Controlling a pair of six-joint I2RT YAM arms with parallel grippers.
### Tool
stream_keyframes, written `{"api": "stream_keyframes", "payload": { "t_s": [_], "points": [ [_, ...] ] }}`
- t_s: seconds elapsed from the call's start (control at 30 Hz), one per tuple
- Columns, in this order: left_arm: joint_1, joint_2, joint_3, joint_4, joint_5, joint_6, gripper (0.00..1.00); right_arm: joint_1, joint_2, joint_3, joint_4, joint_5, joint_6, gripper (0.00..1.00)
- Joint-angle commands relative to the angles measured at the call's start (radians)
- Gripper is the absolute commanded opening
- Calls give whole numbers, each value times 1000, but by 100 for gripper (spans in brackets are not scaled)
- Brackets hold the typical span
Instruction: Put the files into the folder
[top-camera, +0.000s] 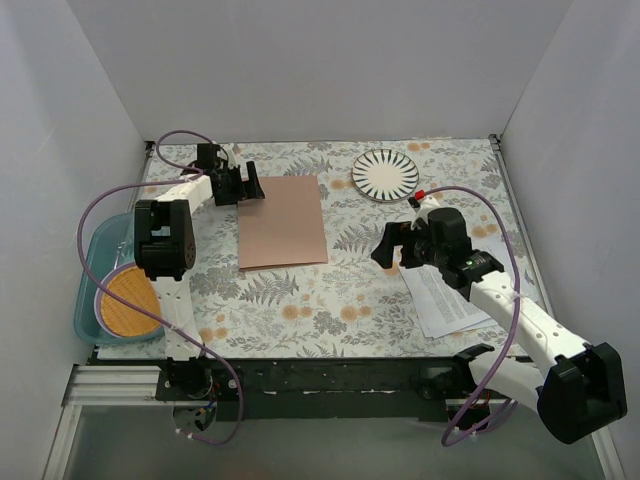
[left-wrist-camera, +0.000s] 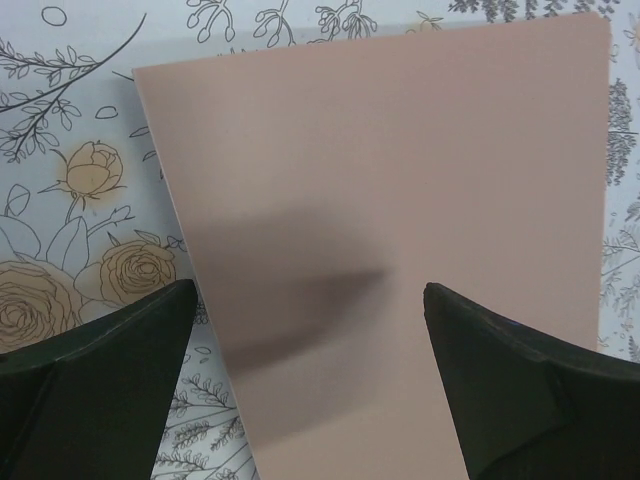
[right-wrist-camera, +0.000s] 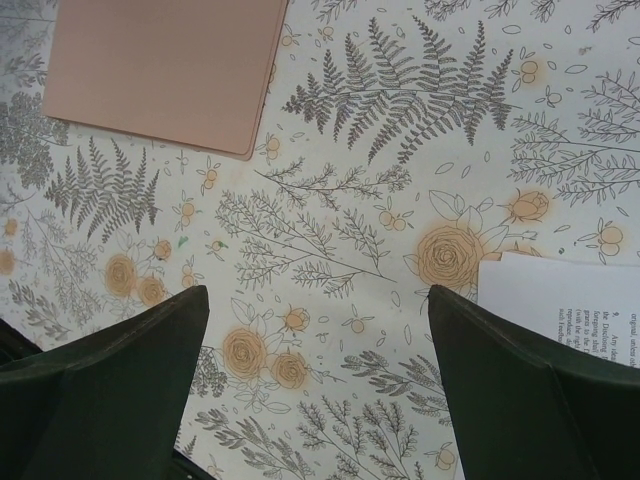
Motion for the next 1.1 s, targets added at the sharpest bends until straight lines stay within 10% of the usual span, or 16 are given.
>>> {"api": "stream_keyframes", "payload": {
  "t_s": [0.0,0.57,1.07],
  "points": [
    [-26,-5,34,24,-38,-5,98,11,16,-8,65,-8,4,99],
    [-204,-348,-449,-14,158,60,93,14,193,-69,197,-32,77,99],
    [-202,-473,-256,-183,56,189,98,103,38,-273,354,-100,419,94]
  ]
}}
